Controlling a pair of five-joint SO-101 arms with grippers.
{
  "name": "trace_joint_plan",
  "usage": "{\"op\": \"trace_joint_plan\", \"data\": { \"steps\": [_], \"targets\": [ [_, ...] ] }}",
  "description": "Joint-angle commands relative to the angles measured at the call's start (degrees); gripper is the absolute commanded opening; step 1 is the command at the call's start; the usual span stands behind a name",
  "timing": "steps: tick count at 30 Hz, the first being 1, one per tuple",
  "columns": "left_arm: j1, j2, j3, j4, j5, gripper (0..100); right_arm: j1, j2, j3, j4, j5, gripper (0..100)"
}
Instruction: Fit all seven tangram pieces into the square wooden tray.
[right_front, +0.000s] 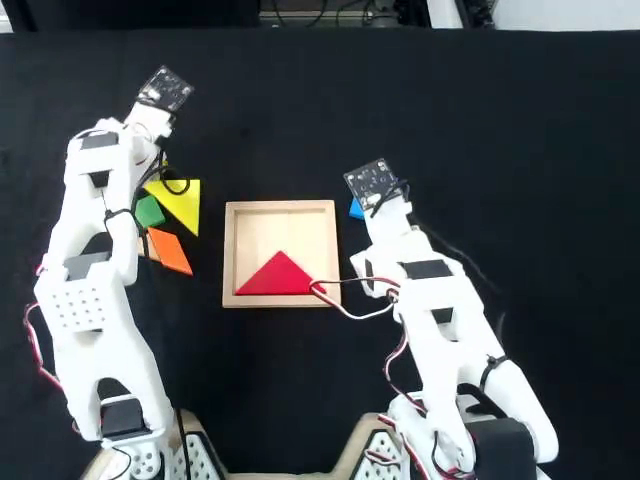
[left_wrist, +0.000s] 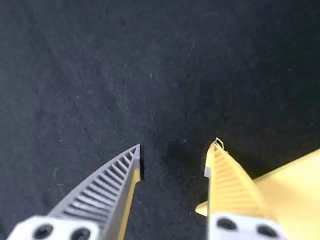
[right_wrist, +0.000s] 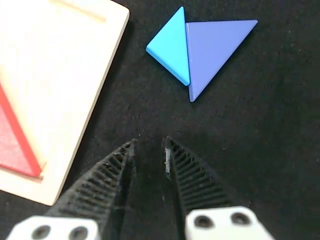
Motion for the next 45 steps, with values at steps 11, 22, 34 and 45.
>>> {"op": "trace_joint_plan", "data": {
  "steps": [11,22,34,45],
  "targets": [
    [-0.04,-7.3,-2.24,29.89,-9.93,21,0.62,-1.54,0.57,-1.14,-0.18,9.3],
    [3.21,-28.04,2.68,36.57,-9.76,21,0.62,-1.54,0.57,-1.14,-0.18,9.3],
    [14.29,-38.33,30.02,31.3,-32.53,21,0.7,-1.54,0.66,-1.05,-0.18,9.3],
    [12.26,-22.33,19.12,28.04,-32.88,21,0.62,-1.54,0.57,-1.05,-0.18,9.3]
  ]
}}
